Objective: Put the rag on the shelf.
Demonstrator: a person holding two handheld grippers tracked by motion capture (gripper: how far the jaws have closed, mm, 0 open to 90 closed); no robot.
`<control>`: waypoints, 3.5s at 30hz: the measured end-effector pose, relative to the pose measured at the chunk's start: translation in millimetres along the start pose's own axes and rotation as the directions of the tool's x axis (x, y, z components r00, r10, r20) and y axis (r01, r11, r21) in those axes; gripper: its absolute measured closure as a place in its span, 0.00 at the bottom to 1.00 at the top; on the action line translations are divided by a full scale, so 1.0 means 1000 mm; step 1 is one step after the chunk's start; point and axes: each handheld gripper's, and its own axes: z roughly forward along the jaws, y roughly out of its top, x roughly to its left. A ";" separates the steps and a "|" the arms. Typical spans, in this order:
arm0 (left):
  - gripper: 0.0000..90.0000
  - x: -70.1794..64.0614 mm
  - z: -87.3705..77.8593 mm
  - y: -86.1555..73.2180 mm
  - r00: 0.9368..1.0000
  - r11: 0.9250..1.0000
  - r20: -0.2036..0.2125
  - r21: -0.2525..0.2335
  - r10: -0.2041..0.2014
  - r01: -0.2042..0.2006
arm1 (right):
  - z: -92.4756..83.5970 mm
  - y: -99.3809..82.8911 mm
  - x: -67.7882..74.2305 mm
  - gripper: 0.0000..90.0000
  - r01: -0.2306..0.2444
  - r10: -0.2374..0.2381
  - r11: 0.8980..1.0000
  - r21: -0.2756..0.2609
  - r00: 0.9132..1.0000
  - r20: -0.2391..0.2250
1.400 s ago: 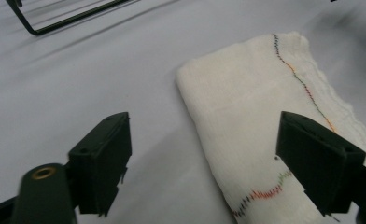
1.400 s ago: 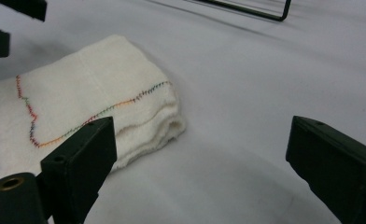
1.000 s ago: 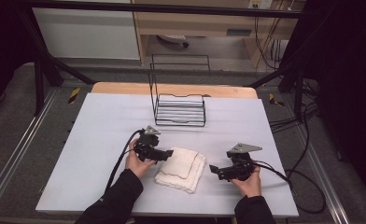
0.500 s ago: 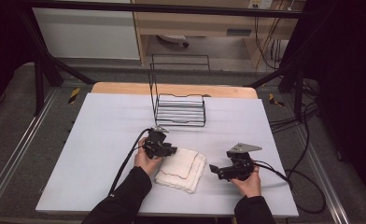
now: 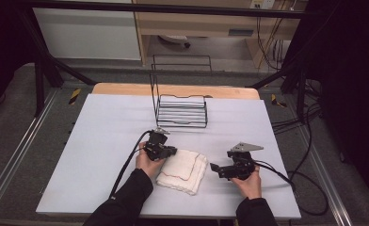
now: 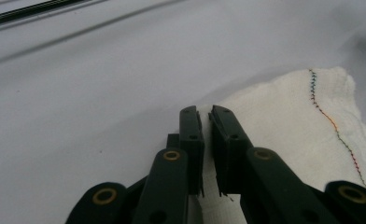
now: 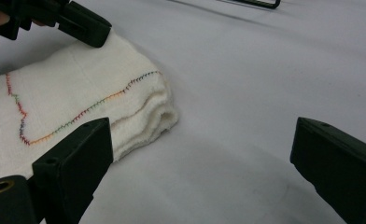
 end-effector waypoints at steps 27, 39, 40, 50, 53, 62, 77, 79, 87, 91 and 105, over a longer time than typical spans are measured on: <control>0.90 0.007 -0.013 -0.026 0.999 0.997 -0.042 -0.071 0.018 -0.021 | 0.066 0.035 0.029 0.45 0.029 -0.029 0.999 0.035 1.000 0.001; 0.89 0.010 -0.013 -0.026 1.000 0.997 -0.026 -0.073 0.012 -0.014 | 0.068 0.031 0.033 0.62 0.016 -0.015 0.997 0.076 1.000 -0.020; 0.89 0.010 -0.013 -0.026 1.000 0.997 -0.026 -0.074 0.013 -0.015 | 0.067 0.031 0.034 0.63 0.015 -0.014 0.997 0.077 1.000 -0.019; 0.89 0.007 -0.013 -0.028 0.999 0.996 -0.042 -0.085 0.018 -0.022 | 0.066 0.029 0.037 0.79 -0.035 0.039 0.995 0.094 0.998 -0.048; 0.90 0.005 -0.013 -0.028 0.998 0.996 -0.053 -0.090 0.025 -0.030 | 0.066 0.029 0.037 0.82 -0.040 0.045 0.994 0.097 0.997 -0.056; 0.91 0.007 -0.013 -0.030 0.999 0.994 -0.041 -0.105 0.020 -0.024 | 0.065 0.029 0.037 0.88 -0.035 0.041 0.995 0.093 0.997 -0.065; 0.92 0.006 -0.018 -0.030 0.999 0.992 -0.037 -0.128 -0.011 0.006 | 0.061 0.030 0.039 0.90 -0.027 0.031 0.997 0.071 0.997 -0.064; 0.92 0.007 -0.022 -0.030 0.999 0.990 -0.029 -0.140 -0.014 0.010 | 0.060 0.030 0.039 0.90 -0.017 0.021 0.998 0.062 0.998 -0.065; 0.92 0.004 -0.035 -0.028 1.000 0.984 0.003 -0.176 -0.022 0.022 | 0.049 0.035 0.041 0.90 -0.011 0.012 1.000 0.016 0.996 -0.089; 0.92 0.000 -0.039 -0.029 1.000 0.982 -0.009 -0.186 -0.009 0.007 | 0.044 0.036 0.043 0.90 -0.002 0.002 1.000 -0.006 0.995 -0.097; 0.92 -0.005 -0.056 -0.028 1.000 0.970 -0.003 -0.243 -0.004 0.003 | 0.030 0.043 0.052 0.91 0.043 -0.049 0.998 -0.055 0.994 -0.102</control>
